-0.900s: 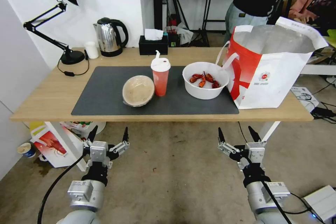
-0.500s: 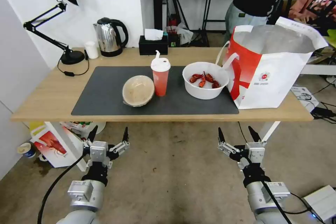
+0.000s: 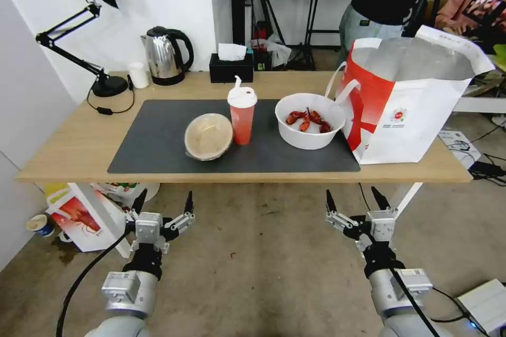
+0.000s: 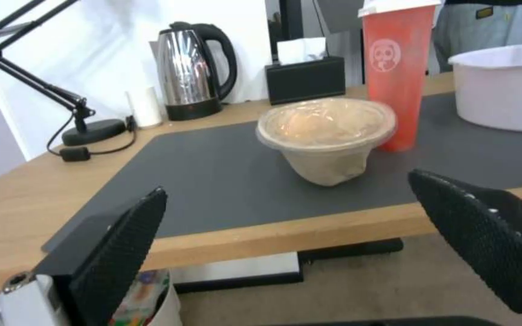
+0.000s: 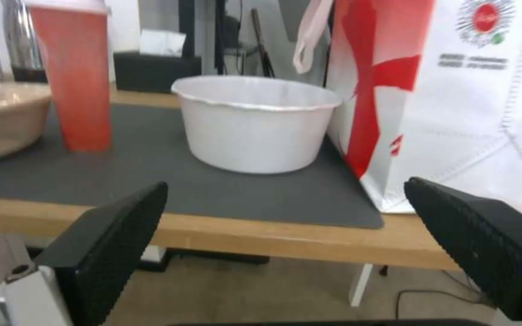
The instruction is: Pick up the trash from the table and place it into the takeout bag.
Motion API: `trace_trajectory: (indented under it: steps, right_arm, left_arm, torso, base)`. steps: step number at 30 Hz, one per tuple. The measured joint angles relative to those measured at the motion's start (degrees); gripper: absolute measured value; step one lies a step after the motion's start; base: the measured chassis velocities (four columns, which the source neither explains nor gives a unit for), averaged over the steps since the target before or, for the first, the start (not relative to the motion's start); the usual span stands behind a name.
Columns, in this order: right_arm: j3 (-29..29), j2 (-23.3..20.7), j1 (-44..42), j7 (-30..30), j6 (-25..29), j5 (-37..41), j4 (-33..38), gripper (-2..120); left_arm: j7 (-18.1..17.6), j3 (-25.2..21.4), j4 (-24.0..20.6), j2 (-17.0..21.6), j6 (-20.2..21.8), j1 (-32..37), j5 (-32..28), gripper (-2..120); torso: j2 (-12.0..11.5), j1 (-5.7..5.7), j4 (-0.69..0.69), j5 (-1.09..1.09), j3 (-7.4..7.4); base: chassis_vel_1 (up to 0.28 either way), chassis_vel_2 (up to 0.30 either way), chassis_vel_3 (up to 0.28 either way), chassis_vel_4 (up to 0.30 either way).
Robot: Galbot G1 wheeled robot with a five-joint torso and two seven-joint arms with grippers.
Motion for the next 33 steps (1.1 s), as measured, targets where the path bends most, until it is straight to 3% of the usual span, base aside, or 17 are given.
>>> trace_trajectory:
  steps: [5,9,23,28,33]
  right_arm:
    - [-4.74,-8.04,3.27,8.16,-5.47,1.11,0.24,100]
    - [-3.97,-9.86,2.3,9.51,-6.9,1.11,2.98,100]
    - [6.34,-13.55,1.03,8.99,-9.81,5.87,11.75,100]
    - [9.19,-19.14,3.06,7.7,-12.05,11.93,12.03,100]
    - [10.78,-24.31,6.29,2.8,-9.88,15.17,11.97,100]
  left_arm:
    - [0.0,-0.02,0.0,0.0,0.0,0.01,0.0,100]
    - [0.02,0.01,0.0,0.0,0.0,0.0,0.0,100]
    - [0.01,0.01,0.0,0.0,0.0,0.0,0.0,100]
    - [0.02,0.0,0.0,0.0,0.0,0.0,0.0,100]
    - [0.02,0.0,0.0,0.0,0.0,0.0,0.0,100]
  torso:
    - [-0.01,0.0,0.04,0.06,0.0]
    - [0.0,0.01,-0.03,0.01,0.01]
    - [0.0,0.01,-0.02,-0.01,0.0]
    - [0.0,0.01,0.0,0.01,0.0]
    - [0.0,0.0,-0.01,0.0,0.0]
  base:
    - [0.0,0.0,0.0,0.0]
    - [0.0,0.0,0.0,0.0]
    - [0.0,0.0,0.0,0.0]
    - [0.0,0.0,0.0,0.0]
    - [0.0,0.0,0.0,0.0]
